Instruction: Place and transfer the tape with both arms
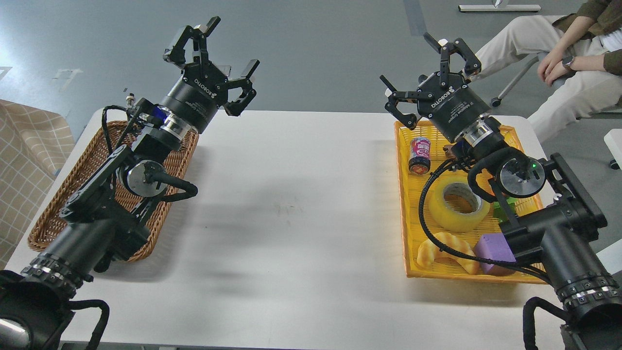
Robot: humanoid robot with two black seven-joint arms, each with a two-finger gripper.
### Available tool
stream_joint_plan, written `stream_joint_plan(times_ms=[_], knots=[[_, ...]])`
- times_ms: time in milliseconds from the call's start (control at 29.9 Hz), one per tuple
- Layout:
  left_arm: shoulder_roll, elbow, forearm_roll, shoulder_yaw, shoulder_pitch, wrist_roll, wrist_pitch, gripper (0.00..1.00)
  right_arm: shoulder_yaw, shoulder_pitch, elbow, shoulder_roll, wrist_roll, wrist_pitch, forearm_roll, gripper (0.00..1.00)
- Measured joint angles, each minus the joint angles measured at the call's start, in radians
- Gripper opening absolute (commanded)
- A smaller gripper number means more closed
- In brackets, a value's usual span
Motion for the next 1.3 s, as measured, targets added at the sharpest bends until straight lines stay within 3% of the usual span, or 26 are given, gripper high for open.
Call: stream_joint_plan(times_ms=[1304], knots=[[-0.012, -0.004, 0.0, -0.001, -0.005, -0.009, 0.0, 0.98, -0.006, -0.001, 0.032, -0.069, 0.0, 0.0, -0.002, 1.0]])
